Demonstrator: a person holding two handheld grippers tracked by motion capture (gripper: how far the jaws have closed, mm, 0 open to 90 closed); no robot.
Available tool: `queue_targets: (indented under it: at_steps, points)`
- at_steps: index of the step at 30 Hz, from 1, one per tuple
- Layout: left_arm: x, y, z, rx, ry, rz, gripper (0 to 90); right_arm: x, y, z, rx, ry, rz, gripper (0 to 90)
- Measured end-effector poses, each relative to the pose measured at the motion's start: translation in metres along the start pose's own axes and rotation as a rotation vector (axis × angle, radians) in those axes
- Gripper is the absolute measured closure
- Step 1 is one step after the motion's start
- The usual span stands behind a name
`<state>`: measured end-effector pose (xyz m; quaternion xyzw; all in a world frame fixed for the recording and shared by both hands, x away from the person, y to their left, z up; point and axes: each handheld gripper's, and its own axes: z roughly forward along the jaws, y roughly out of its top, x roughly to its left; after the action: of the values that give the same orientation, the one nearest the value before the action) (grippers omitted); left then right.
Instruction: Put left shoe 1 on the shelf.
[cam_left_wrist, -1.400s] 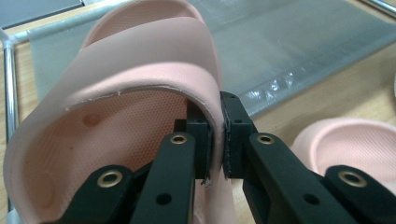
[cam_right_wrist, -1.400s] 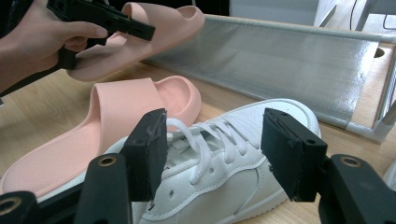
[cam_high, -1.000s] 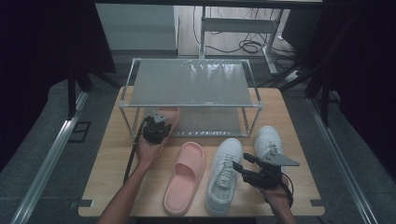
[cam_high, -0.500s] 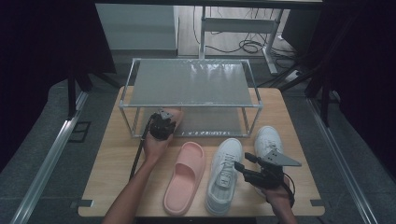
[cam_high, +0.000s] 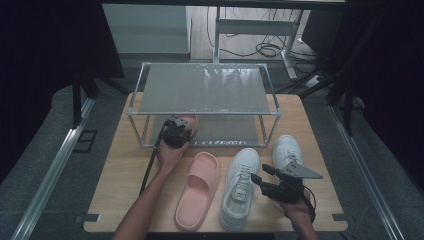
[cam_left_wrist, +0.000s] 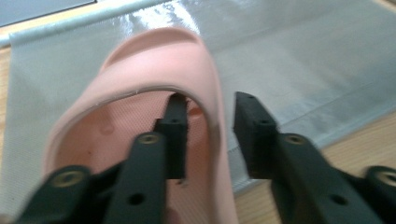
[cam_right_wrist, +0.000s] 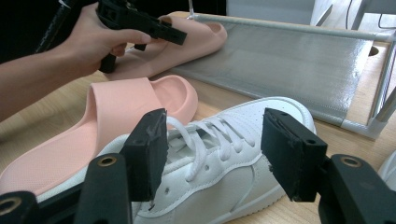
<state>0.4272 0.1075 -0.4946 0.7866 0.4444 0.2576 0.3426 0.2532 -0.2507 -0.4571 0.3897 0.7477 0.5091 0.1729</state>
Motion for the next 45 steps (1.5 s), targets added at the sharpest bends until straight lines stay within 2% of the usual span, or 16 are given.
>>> queue_targets:
  at_steps: [2,3,4,6,8,12,16,19,24,37,45]
  points:
    - [0.001,0.001,-0.006,0.001,-0.026,0.025,58.3,0.0,0.0,0.0,-0.002,0.0,-0.002,41.7]
    - [-0.003,0.0,-0.01,0.007,-0.01,-0.01,56.7,0.0,0.0,0.0,-0.001,-0.001,-0.002,41.7]
    - [-0.001,0.0,-0.013,0.019,-0.022,0.005,55.0,0.0,0.0,0.0,-0.002,-0.001,-0.002,41.7]
    - [-0.01,-0.006,-0.021,0.018,-0.029,-0.096,54.0,0.001,0.0,0.0,-0.002,0.0,-0.003,41.7]
    - [-0.009,-0.01,-0.03,0.029,-0.05,-0.09,53.9,0.001,0.0,0.0,-0.002,0.0,-0.005,41.7]
    - [-0.007,-0.02,-0.051,0.006,-0.061,-0.078,59.6,0.003,0.0,0.001,0.001,0.002,-0.006,41.7]
    - [-0.006,-0.03,-0.067,-0.009,-0.086,-0.067,70.6,0.005,0.0,0.002,0.003,0.007,-0.013,41.7]
    - [-0.006,-0.038,-0.077,0.001,-0.107,-0.05,79.0,0.005,0.001,0.002,0.003,0.007,-0.013,41.7]
    - [-0.008,-0.052,-0.091,0.009,-0.113,-0.033,89.2,0.004,0.0,0.002,0.005,0.003,-0.01,41.7]
    - [-0.004,-0.082,-0.114,0.016,-0.156,-0.055,90.0,0.006,0.0,0.004,0.008,0.005,-0.018,42.2]
    - [-0.002,-0.103,-0.119,0.05,-0.158,-0.055,90.0,0.007,0.0,0.004,0.008,0.006,-0.014,42.0]
